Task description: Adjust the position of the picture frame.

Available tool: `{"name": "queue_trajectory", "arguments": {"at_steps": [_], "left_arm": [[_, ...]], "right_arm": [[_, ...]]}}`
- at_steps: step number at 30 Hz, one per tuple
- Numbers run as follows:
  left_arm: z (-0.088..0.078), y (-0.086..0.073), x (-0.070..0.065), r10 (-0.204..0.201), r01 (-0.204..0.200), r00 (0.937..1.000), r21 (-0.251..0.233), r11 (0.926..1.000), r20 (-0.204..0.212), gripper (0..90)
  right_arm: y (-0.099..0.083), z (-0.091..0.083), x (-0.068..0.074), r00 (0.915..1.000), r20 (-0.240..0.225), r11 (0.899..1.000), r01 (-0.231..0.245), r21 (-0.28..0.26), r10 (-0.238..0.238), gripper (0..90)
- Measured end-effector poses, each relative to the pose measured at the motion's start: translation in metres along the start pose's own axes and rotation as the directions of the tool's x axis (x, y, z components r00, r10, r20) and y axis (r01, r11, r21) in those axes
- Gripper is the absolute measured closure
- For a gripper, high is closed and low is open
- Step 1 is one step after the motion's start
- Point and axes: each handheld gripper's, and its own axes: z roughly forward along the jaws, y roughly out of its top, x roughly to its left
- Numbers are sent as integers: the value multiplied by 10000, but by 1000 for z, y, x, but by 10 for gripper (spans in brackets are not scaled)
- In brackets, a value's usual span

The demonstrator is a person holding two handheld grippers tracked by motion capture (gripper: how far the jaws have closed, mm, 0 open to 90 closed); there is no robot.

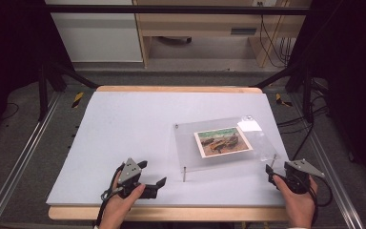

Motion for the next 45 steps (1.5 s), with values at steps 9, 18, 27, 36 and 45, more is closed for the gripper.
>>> {"name": "queue_trajectory", "arguments": {"at_steps": [9,18,27,36,45], "left_arm": [[3,0,-9,241,-242,9996,115,9996,154,53],[2,1,-11,78,-79,9997,57,10000,216,56],[2,3,-12,-197,197,9996,-10,9998,198,142],[8,3,-18,67,-69,10000,341,9994,62,296],[27,6,-31,-267,233,9979,562,9981,590,491]], "right_arm": [[4,3,-2,9996,-283,9997,-43,-238,36,475],[11,16,-1,9958,-896,9988,159,-460,-200,644],[14,24,-8,9932,-1145,9971,112,-750,-198,846],[21,14,-4,9914,-1297,9944,43,-1057,-180,849],[25,1,4,9884,-1517,9945,-98,-1041,-62,849]]}}
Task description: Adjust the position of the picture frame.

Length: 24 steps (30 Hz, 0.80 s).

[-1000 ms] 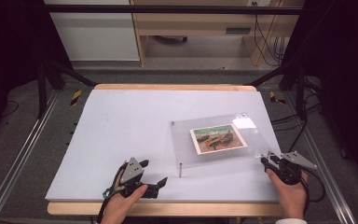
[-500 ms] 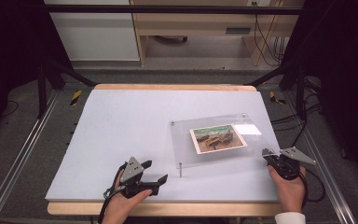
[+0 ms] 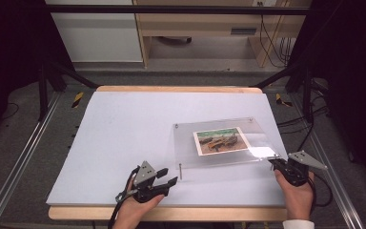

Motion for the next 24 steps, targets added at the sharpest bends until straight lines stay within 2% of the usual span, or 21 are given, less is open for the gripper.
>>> {"name": "queue_trajectory", "arguments": {"at_steps": [1,3,6,8,9,11,14,15,16,20,23,24], "left_arm": [[3,0,-1,32,-32,10000,32,10000,67,513],[8,1,-1,-19,18,9999,-96,10000,-129,540],[17,0,4,-432,431,9991,-214,9988,-57,608],[19,-1,5,-479,477,9988,-372,9982,-32,660],[21,0,6,-468,471,9989,-828,9955,57,684],[23,2,7,-646,664,9977,-1101,9917,202,720],[25,4,8,-1037,1122,9929,-1680,9794,583,759],[25,4,8,-1037,1122,9929,-1680,9794,583,791],[24,6,8,-1141,1248,9912,-1862,9746,668,815],[23,12,8,-1249,1345,9901,-1788,9746,639,837],[22,15,7,-1177,1241,9918,-1492,9810,508,839],[22,15,7,-1177,1241,9918,-1492,9810,508,839]], "right_arm": [[0,-1,1,10000,-17,10000,8,-7,-8,849],[1,-2,1,10000,-22,10000,12,6,-12,849],[1,-3,2,10000,-80,10000,25,8,-25,849],[1,-4,3,9999,-106,10000,-18,59,19,849],[1,-4,3,9999,-132,9999,-39,93,41,850],[0,-4,3,9998,-176,9999,-72,135,74,850],[-1,-4,2,9997,-239,9998,-92,195,97,850],[-1,-4,2,9997,-239,9998,-92,195,97,850],[-2,-5,3,9995,-270,9996,-137,246,144,850],[-3,-6,3,9992,-355,9997,-162,170,168,850],[-3,-5,2,9987,-466,9998,-185,92,189,842],[-3,-5,1,9985,-500,9997,-211,121,217,829]]}}
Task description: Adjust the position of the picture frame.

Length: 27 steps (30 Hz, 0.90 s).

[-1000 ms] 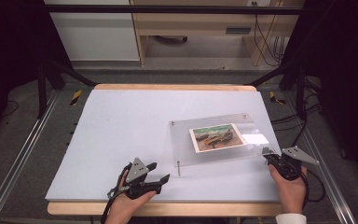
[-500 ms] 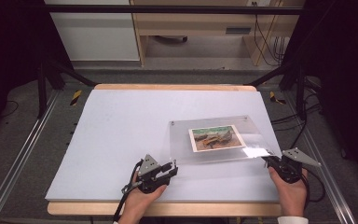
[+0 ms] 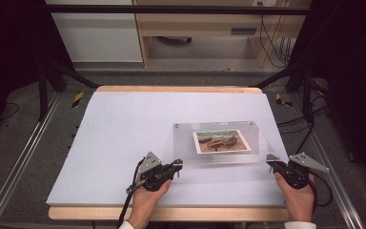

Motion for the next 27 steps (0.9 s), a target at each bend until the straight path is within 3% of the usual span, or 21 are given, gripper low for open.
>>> {"name": "queue_trajectory", "arguments": {"at_steps": [2,5,9,14,17,21,24,27], "left_arm": [[0,1,0,15,-14,10000,175,9998,-55,840],[-1,4,-2,164,-160,9998,335,9993,-123,840],[0,7,-1,191,-185,9998,504,9986,-114,833],[6,8,0,-33,39,9999,594,9982,-106,709],[9,10,0,-44,49,10000,513,9987,-88,800],[7,15,6,-92,105,9995,427,9990,-290,840],[-3,22,11,334,-324,9981,207,9993,-518,841],[-17,30,19,291,-289,9979,36,9996,-583,840]], "right_arm": [[1,2,-1,10000,-7,10000,86,-39,-86,776],[3,5,-3,9995,-40,9995,312,-41,-312,839],[4,5,-2,9994,-75,9994,338,-77,-339,847],[3,5,-1,9995,-111,9995,300,52,-299,848],[2,5,0,9996,-56,9995,283,109,-282,848],[3,5,2,9996,-111,9996,268,24,-267,849],[9,4,14,9990,-81,9983,446,-364,-449,850],[15,4,29,9994,-79,9981,333,-525,-338,851]]}}
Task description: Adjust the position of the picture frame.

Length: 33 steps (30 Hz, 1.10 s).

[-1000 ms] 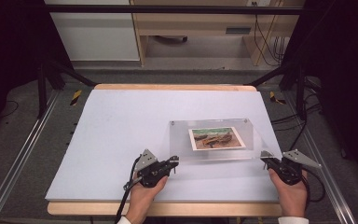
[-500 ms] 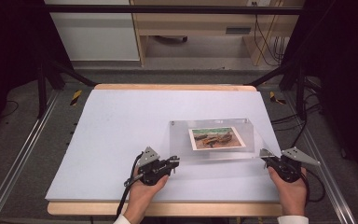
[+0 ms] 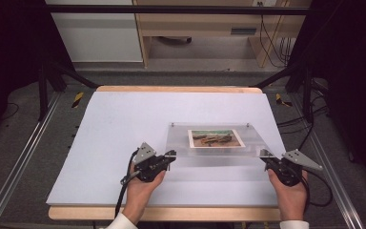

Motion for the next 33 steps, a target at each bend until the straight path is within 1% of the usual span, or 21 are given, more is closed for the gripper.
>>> {"name": "queue_trajectory", "arguments": {"at_steps": [1,3,6,9,11,12,13,14,15,18,19,20,23,24,25,26,28,29,30,31,33], "left_arm": [[-6,1,5,12,-12,10000,-41,10000,-53,840],[-16,3,13,-83,81,9998,-135,9999,-175,840],[-30,4,26,-92,80,9992,-305,9995,-396,840],[-45,4,44,-77,48,9980,-458,9989,-625,840],[-54,4,58,-160,119,9974,-573,9983,-709,840],[-57,3,65,-153,107,9971,-616,9980,-742,840],[-57,3,65,-153,107,9971,-616,9980,-742,840],[-62,1,79,-269,210,9962,-716,9972,-823,840],[-64,-1,87,-376,311,9955,-749,9967,-867,841],[-66,-6,98,-571,514,9944,-652,9965,-893,841],[-66,-8,99,-520,463,9950,-663,9967,-859,841],[-66,-9,99,-440,388,9952,-606,9974,-875,841],[-65,-14,95,-294,279,9934,-147,9995,-1111,840],[-65,-14,95,-294,279,9934,-147,9995,-1111,841],[-65,-18,93,-206,229,9923,177,9996,-1224,841],[-65,-21,92,-233,272,9918,297,9992,-1256,840],[-64,-26,91,-378,445,9900,467,9979,-1357,840],[-64,-26,91,-378,445,9900,467,9979,-1357,840],[-63,-29,89,-306,400,9886,613,9973,-1472,840],[-63,-30,88,-269,371,9876,634,9973,-1546,840],[-63,-31,88,-242,351,9873,672,9971,-1570,840]], "right_arm": [[2,2,5,10000,-2,10000,-53,13,53,851],[6,7,16,10000,-66,10000,43,36,-43,851],[13,17,34,9997,-169,9998,198,19,-198,851],[21,31,53,9990,-310,9995,321,-28,-321,850],[26,43,66,9983,-430,9992,391,0,-390,850],[29,49,72,9980,-475,9991,418,-19,-419,850],[29,49,72,9980,-475,9991,418,-19,-419,850],[33,62,86,9975,-496,9987,506,26,-504,850],[34,65,90,9972,-506,9985,548,53,-545,849],[34,78,101,9970,-523,9981,575,205,-564,849],[33,80,103,9970,-555,9980,554,300,-537,849],[31,80,104,9972,-524,9982,544,253,-531,849],[25,80,104,9968,-586,9977,564,377,-541,848],[25,80,104,9968,-586,9977,564,377,-541,848],[19,79,105,9961,-563,9954,717,639,-681,847],[17,79,104,9958,-607,9950,730,683,-689,848],[8,80,102,9956,-779,9946,587,850,-521,848],[8,80,102,9956,-779,9946,587,850,-521,848],[1,81,102,9960,-813,9948,454,912,-380,848],[0,80,102,9961,-828,9949,388,927,-311,848],[-2,81,102,9965,-782,9952,380,907,-309,848]]}}
